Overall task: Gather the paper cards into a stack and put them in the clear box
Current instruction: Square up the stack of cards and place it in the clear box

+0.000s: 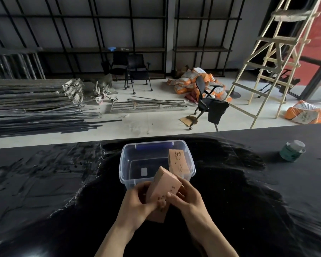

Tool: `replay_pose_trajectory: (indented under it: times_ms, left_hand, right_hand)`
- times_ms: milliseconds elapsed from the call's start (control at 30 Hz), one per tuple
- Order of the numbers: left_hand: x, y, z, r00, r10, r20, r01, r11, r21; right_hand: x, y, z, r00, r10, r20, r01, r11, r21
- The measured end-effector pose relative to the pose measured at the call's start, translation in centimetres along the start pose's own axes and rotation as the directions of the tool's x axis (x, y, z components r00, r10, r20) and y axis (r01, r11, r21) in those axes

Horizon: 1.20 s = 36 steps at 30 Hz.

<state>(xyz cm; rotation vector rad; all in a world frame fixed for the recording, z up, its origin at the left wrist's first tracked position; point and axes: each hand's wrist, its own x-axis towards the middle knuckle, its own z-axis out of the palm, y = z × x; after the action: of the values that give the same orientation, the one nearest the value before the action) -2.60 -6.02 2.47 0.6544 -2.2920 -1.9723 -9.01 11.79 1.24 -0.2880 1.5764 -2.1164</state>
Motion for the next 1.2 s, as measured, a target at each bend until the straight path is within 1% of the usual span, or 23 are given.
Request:
replay_pose_trajectory:
  times_ms: [100, 200, 400, 467, 567, 667, 733, 767, 800, 833, 867, 900, 933, 967, 1000, 1033, 1100, 1200]
  left_hand:
    - [-0.1, 0.2, 0.2, 0.999, -0.045, -0.012, 0.043, 0.989, -0.139]
    - [-0.1, 0.4, 0.4, 0.997, -0.076, 0.012, 0.077, 0.967, -0.241]
    - [-0.1, 1.6, 0.3, 0.999, -0.047, 0.025, 0.051, 0.973, -0.225]
    - [0.2, 2.0, 0.1, 0.997, -0.058, 0.048, 0.067, 0.975, -0.21]
    - [0.9, 2.5, -0.1, 0.994, -0.108, 0.031, 0.112, 0.974, -0.197]
    - [1.4, 3.0, -0.1, 0.992, -0.124, 0.013, 0.123, 0.965, -0.23]
    - [1.8, 3.2, -0.1, 0.992, -0.128, -0.023, 0.118, 0.961, -0.252]
    - [2.1, 3.2, -0.1, 0.989, -0.139, -0.049, 0.121, 0.955, -0.271]
    - [2.3, 3.4, -0.1, 0.986, -0.154, -0.07, 0.128, 0.949, -0.288]
    - [2.6, 3.6, -0.1, 0.981, -0.173, -0.084, 0.14, 0.943, -0.301]
    - [2.8, 3.8, -0.2, 0.977, -0.188, -0.097, 0.149, 0.938, -0.314]
    - [3.1, 4.1, -0.3, 0.974, -0.193, -0.114, 0.148, 0.935, -0.324]
    - [3.4, 4.5, -0.4, 0.971, -0.197, -0.138, 0.142, 0.934, -0.329]
    - [3.7, 4.9, -0.5, 0.966, -0.203, -0.16, 0.141, 0.934, -0.329]
    - [4.0, 5.4, -0.5, 0.962, -0.211, -0.176, 0.144, 0.933, -0.329]
    - [4.3, 5.8, -0.6, 0.959, -0.216, -0.183, 0.147, 0.933, -0.33]
    - [4.9, 6.5, -0.6, 0.959, -0.211, -0.187, 0.142, 0.935, -0.325]
    - [5.4, 7.0, -0.6, 0.957, -0.203, -0.207, 0.135, 0.943, -0.304]
  right_hand:
    - [0.2, -0.7, 0.1, 0.998, -0.03, 0.049, 0.032, 0.999, -0.037]
    - [0.6, -1.3, 0.3, 0.999, -0.038, 0.03, 0.04, 0.997, -0.062]
    - [1.0, -1.7, 1.1, 0.996, -0.078, -0.037, 0.074, 0.991, -0.109]
    - [1.2, -1.9, 1.0, 0.995, -0.083, -0.051, 0.076, 0.989, -0.13]
    - [1.6, -2.0, 1.0, 0.995, -0.065, -0.072, 0.052, 0.984, -0.173]
    - [2.2, -2.5, 1.2, 0.998, -0.049, -0.048, 0.04, 0.982, -0.185]
    - [2.9, -3.0, 1.3, 0.994, -0.097, -0.056, 0.077, 0.953, -0.295]
    - [3.3, -3.2, 1.3, 0.986, -0.144, -0.082, 0.101, 0.913, -0.395]
    - [3.7, -3.4, 1.2, 0.972, -0.204, -0.112, 0.12, 0.852, -0.509]
    - [4.0, -3.7, 1.0, 0.95, -0.281, -0.134, 0.136, 0.761, -0.634]
    - [4.3, -3.9, 0.8, 0.921, -0.371, -0.117, 0.153, 0.623, -0.767]
    - [4.6, -4.1, 0.4, 0.899, -0.435, -0.048, 0.164, 0.437, -0.884]
    - [4.8, -4.3, 0.1, 0.899, -0.436, 0.048, 0.173, 0.253, -0.952]
    - [5.0, -4.4, -0.3, 0.911, -0.391, 0.129, 0.188, 0.116, -0.975]
    - [5.2, -4.4, -0.6, 0.928, -0.328, 0.176, 0.2, 0.039, -0.979]
    - [5.3, -4.3, -0.9, 0.944, -0.27, 0.191, 0.199, 0.0, -0.98]
    - [5.4, -3.9, -1.3, 0.957, -0.215, 0.194, 0.187, -0.053, -0.981]
    - [4.9, -3.3, -1.6, 0.947, -0.23, 0.223, 0.197, -0.132, -0.972]
